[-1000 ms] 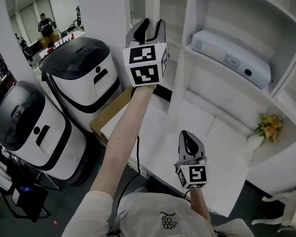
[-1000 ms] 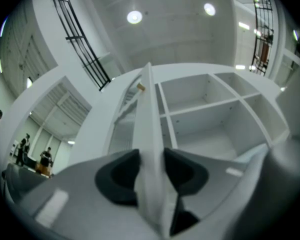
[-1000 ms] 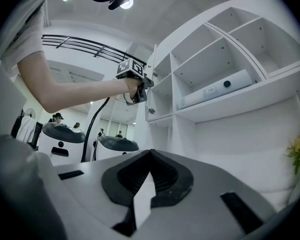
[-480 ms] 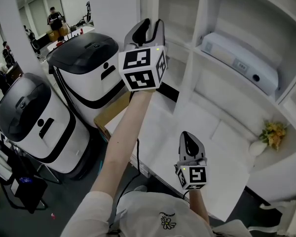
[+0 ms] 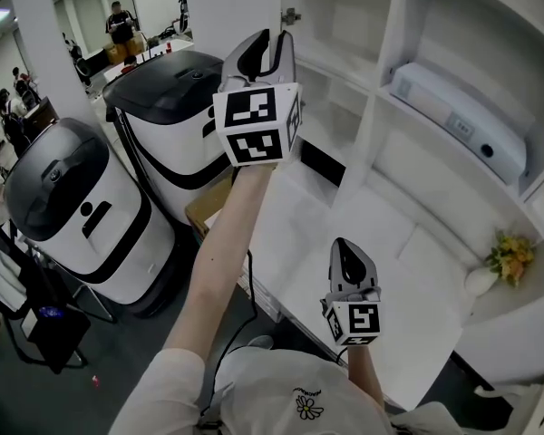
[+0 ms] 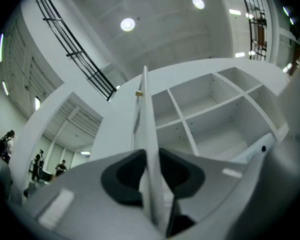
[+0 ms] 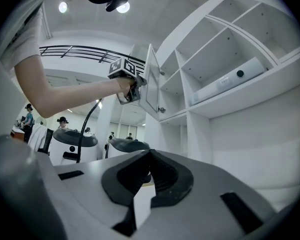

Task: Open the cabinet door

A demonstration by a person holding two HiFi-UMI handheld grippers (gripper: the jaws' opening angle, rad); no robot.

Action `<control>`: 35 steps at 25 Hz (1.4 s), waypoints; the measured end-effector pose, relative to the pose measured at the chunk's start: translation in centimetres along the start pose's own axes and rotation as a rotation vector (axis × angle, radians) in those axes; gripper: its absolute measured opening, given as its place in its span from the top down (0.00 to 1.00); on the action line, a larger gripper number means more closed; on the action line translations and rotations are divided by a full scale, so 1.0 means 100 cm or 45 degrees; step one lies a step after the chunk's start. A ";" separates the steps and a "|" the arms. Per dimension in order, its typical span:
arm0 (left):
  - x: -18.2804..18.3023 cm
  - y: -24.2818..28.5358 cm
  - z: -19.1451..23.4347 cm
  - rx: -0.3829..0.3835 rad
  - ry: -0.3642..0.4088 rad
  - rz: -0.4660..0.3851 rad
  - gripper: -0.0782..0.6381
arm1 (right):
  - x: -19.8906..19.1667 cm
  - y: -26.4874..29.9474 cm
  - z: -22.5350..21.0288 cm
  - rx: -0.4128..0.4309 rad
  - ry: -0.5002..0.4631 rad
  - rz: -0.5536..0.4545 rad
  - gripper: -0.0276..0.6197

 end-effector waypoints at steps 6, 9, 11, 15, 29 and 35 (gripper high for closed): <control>0.005 -0.015 0.032 0.046 0.019 0.051 0.78 | -0.002 0.008 0.028 0.105 0.005 0.005 0.96; 0.005 -0.018 0.040 0.019 0.039 0.078 0.77 | -0.003 0.012 0.042 0.147 0.009 0.011 0.96; 0.006 -0.019 0.045 0.016 0.040 0.084 0.77 | -0.003 0.014 0.052 0.174 0.005 0.014 0.96; 0.006 -0.024 0.060 0.033 0.039 0.084 0.78 | -0.002 0.017 0.063 0.201 -0.003 0.011 0.96; -0.001 -0.033 0.115 0.076 0.035 0.095 0.78 | -0.005 0.035 0.088 0.242 -0.027 0.032 0.96; -0.004 -0.033 0.141 0.082 -0.008 0.118 0.78 | -0.004 0.042 0.095 0.236 -0.029 0.033 0.96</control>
Point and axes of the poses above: the fingertips, and each gripper's own axes: y forward along the fingers, z to its left, x out of its top, the point moved 7 cm from there along -y, backward along the fingers, and after that the axes turned 10 degrees about -x, right-handed, at the moved point
